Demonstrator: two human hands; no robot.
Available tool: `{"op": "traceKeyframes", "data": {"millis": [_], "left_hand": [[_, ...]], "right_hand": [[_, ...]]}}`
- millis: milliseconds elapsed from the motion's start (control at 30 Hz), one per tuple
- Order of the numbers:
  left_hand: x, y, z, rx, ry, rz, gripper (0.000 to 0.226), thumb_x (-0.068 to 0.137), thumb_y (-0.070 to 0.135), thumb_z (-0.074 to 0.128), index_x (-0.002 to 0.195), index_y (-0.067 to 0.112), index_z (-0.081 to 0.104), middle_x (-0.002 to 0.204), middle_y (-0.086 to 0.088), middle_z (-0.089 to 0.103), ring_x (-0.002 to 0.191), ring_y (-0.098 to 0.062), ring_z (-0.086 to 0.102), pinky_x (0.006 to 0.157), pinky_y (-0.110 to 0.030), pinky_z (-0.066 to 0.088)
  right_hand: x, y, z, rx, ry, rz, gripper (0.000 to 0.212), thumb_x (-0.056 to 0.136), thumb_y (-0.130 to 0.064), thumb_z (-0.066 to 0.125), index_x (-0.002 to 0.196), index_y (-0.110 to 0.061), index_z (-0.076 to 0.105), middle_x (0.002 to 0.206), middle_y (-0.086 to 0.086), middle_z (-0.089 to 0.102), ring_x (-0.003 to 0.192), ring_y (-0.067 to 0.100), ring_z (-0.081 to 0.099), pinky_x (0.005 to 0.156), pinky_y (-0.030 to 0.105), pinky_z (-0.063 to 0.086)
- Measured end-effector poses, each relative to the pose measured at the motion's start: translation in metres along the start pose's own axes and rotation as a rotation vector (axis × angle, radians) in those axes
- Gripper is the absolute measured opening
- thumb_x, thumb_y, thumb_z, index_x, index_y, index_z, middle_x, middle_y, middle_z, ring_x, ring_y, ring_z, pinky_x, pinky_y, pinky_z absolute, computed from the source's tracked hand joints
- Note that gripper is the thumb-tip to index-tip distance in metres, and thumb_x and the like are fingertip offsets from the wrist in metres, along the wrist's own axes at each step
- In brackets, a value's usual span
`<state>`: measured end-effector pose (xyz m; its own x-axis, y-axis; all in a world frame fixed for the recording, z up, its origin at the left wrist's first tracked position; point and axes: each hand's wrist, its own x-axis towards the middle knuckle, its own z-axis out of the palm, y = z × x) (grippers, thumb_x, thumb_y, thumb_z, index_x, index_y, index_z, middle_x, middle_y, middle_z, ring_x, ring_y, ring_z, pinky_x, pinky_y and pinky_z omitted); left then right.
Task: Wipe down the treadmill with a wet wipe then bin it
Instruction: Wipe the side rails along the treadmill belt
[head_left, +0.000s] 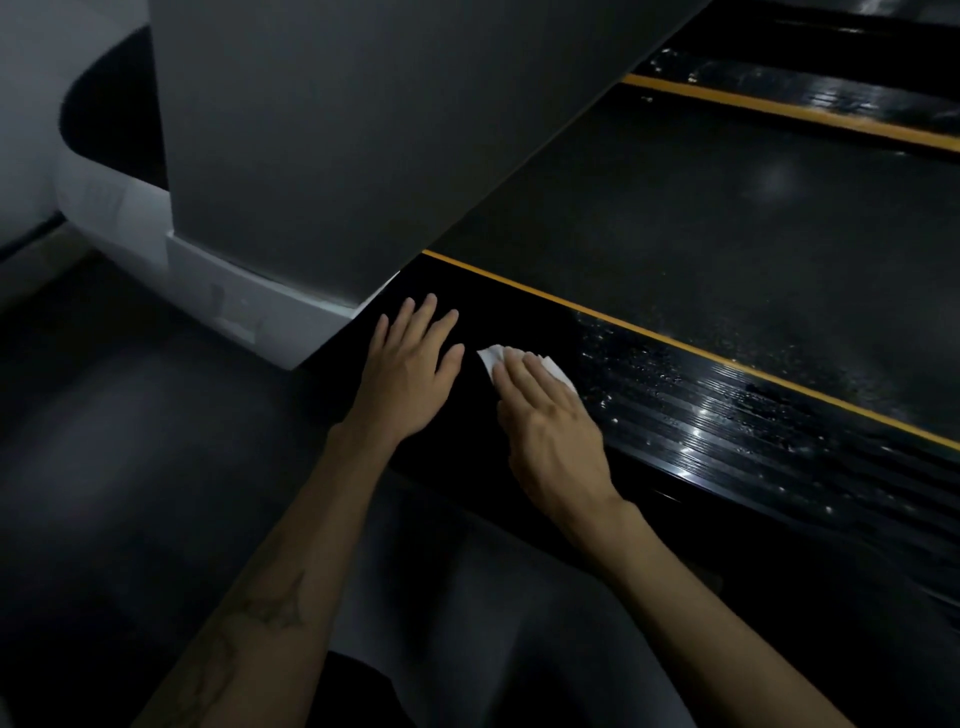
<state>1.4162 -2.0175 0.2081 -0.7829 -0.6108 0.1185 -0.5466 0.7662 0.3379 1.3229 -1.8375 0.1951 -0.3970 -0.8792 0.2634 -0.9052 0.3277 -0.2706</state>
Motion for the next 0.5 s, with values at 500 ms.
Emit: {"op": "traceKeyframes", "data": {"millis": [500], "left_hand": [[0.001,-0.001,0.000,-0.001,-0.017,0.001,0.053,0.110,0.039,0.038,0.160,0.023,0.034,0.171,-0.004,0.018,0.159,-0.023,0.006,0.127,-0.044,0.001]], "right_hand": [[-0.006,0.009,0.001,-0.013,0.082,-0.053,0.048,0.101,-0.016,0.049,0.148,-0.006,0.052,0.156,0.012,0.046,0.149,0.026,0.038,0.124,0.038,0.027]]}}
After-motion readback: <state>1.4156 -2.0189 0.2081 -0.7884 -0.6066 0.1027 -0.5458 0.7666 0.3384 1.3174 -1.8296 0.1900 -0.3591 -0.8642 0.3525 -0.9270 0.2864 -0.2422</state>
